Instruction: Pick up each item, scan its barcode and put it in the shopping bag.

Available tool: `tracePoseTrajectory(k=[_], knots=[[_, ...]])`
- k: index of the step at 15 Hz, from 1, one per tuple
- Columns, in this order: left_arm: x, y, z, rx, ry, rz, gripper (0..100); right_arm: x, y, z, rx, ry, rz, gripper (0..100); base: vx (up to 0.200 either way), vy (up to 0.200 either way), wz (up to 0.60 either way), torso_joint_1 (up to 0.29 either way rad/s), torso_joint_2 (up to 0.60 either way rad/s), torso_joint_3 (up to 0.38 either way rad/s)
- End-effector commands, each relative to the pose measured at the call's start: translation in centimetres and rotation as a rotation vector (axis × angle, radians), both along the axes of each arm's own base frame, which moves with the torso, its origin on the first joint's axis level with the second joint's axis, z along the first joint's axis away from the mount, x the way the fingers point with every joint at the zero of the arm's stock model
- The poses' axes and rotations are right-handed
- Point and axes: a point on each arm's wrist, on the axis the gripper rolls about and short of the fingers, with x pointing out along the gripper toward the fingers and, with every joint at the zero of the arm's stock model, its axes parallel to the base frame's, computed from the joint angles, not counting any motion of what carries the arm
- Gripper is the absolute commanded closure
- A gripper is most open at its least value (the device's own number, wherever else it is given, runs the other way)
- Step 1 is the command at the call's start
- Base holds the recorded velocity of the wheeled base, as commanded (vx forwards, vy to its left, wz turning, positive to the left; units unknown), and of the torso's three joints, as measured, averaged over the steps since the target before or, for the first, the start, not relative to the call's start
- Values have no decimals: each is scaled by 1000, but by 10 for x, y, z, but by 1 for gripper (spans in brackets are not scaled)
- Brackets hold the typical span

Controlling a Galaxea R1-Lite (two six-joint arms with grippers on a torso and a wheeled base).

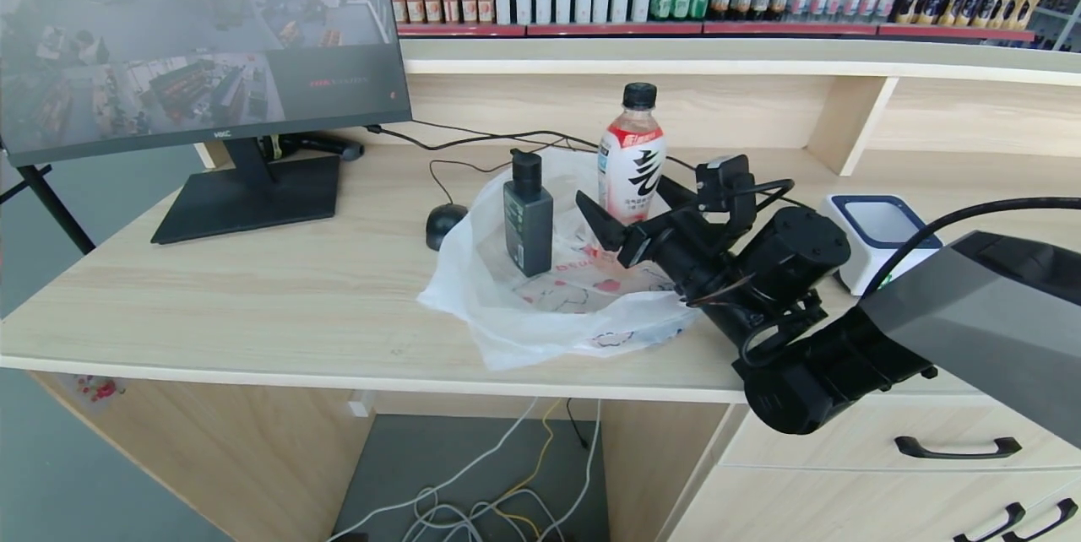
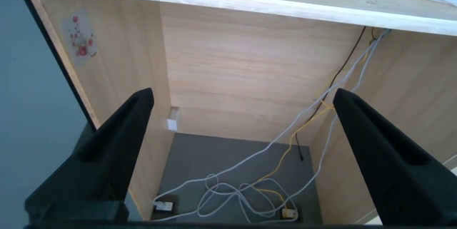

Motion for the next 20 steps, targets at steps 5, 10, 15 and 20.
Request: tracePoseTrajectory(k=[5,10,15,20], knots=[[0,0,0,0,0,0,0,-25,-5,9,-35,10,44,0,0,0,0,0,0,0],[0,0,0,0,0,0,0,-51,-17,32,-60,-36,81,0,0,0,0,0,0,0],[0,0,0,0,0,0,0,-93,-27,37,-89,-5,115,0,0,0,0,0,0,0],[0,0,0,0,0,0,0,-128,-42,37,-110,33,130,0,0,0,0,0,0,0]])
